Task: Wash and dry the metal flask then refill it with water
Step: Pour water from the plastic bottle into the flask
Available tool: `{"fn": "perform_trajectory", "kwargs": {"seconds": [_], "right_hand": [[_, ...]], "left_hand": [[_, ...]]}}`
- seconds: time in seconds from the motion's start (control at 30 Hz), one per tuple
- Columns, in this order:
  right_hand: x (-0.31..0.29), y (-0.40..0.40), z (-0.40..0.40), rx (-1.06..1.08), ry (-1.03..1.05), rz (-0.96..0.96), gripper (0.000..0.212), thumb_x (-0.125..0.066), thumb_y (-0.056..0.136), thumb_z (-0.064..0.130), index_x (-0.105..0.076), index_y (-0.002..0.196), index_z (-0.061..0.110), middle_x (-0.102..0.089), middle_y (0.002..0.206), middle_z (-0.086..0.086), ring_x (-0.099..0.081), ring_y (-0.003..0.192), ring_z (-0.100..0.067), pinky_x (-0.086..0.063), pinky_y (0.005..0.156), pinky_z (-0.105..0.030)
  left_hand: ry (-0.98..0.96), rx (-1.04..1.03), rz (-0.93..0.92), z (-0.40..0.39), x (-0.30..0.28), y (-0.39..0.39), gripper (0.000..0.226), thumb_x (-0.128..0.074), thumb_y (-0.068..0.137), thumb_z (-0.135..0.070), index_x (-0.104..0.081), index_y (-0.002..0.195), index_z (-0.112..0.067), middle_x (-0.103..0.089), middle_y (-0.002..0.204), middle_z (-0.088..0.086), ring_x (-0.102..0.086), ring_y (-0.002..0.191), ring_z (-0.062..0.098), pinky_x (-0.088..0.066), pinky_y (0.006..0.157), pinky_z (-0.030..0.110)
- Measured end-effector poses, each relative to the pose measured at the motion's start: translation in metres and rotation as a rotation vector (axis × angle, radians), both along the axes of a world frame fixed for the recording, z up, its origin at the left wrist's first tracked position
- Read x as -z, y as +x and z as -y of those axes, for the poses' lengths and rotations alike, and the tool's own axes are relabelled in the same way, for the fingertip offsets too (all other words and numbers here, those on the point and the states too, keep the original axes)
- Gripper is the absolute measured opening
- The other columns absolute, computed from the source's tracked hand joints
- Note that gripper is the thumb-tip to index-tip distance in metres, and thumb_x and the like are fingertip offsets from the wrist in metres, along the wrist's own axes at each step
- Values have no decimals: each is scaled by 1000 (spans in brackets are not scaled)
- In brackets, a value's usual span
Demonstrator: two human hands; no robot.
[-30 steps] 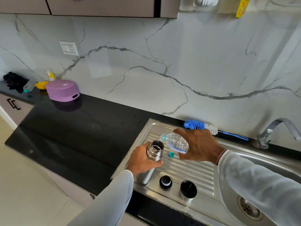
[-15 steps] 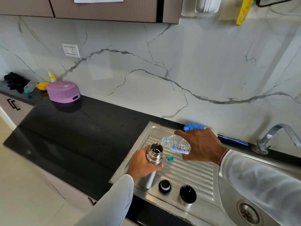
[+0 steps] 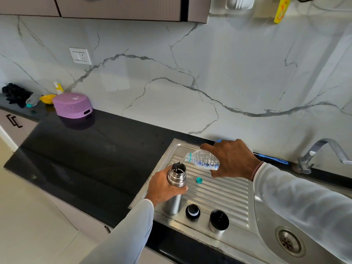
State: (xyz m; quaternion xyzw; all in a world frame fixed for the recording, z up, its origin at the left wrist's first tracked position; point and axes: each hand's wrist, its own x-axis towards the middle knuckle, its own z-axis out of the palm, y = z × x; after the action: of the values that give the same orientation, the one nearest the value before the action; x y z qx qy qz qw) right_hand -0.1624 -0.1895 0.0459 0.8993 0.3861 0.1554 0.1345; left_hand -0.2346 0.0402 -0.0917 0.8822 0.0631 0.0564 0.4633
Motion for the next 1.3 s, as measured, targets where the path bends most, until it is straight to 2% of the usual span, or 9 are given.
{"fn": "perform_trajectory", "kwargs": {"seconds": [0.2, 0.4, 0.57, 0.8, 0.97, 1.3], "right_hand": [[-2, 1, -3, -13, -24, 28, 79, -59, 76, 68, -28, 143, 39, -66, 111, 6, -64, 99, -22, -35, 67, -31], [-4, -2, -4, -25, -35, 47, 80, -57, 79, 68, -26, 145, 37, -66, 114, 4, -64, 100, -23, -35, 68, -32], [-6, -5, -4, -20, -35, 53, 80, -58, 78, 68, -26, 145, 37, -67, 111, 5, -64, 99, -23, -33, 68, -32], [-5, -5, 0, -5, -27, 66, 78, -60, 75, 67, -31, 141, 38, -67, 104, 6, -64, 94, -22, -36, 66, -31], [-7, -5, -2, -12, -16, 60, 76, -59, 75, 66, -32, 140, 37, -67, 102, 5, -64, 92, -23, -41, 68, -31], [-9, -4, -7, -24, -39, 80, 72, -60, 77, 65, -33, 138, 36, -68, 101, 3, -64, 91, -24, -37, 65, -31]], "left_hand": [[9, -11, -12, -1, -2, -4, 54, -85, 51, -60, -65, 97, -41, -75, 89, -20, -70, 87, 0, -59, 88, 36], [6, -32, -15, -2, -3, -9, 49, -90, 55, -51, -65, 96, -41, -75, 88, -19, -70, 86, -1, -59, 88, 33], [-10, -60, -27, -5, -5, -11, 46, -92, 57, -47, -66, 94, -38, -75, 86, -19, -70, 84, -1, -59, 87, 32], [-10, -57, -41, -5, -5, -12, 50, -90, 55, -51, -65, 96, -38, -75, 90, -17, -70, 87, 1, -59, 89, 35], [-5, -62, -32, -4, -5, -12, 47, -91, 58, -49, -65, 95, -39, -75, 89, -17, -70, 87, 1, -59, 88, 34], [-27, -46, -18, -6, 0, -10, 51, -90, 55, -51, -68, 99, -35, -76, 89, -18, -71, 86, 0, -60, 88, 34]]}}
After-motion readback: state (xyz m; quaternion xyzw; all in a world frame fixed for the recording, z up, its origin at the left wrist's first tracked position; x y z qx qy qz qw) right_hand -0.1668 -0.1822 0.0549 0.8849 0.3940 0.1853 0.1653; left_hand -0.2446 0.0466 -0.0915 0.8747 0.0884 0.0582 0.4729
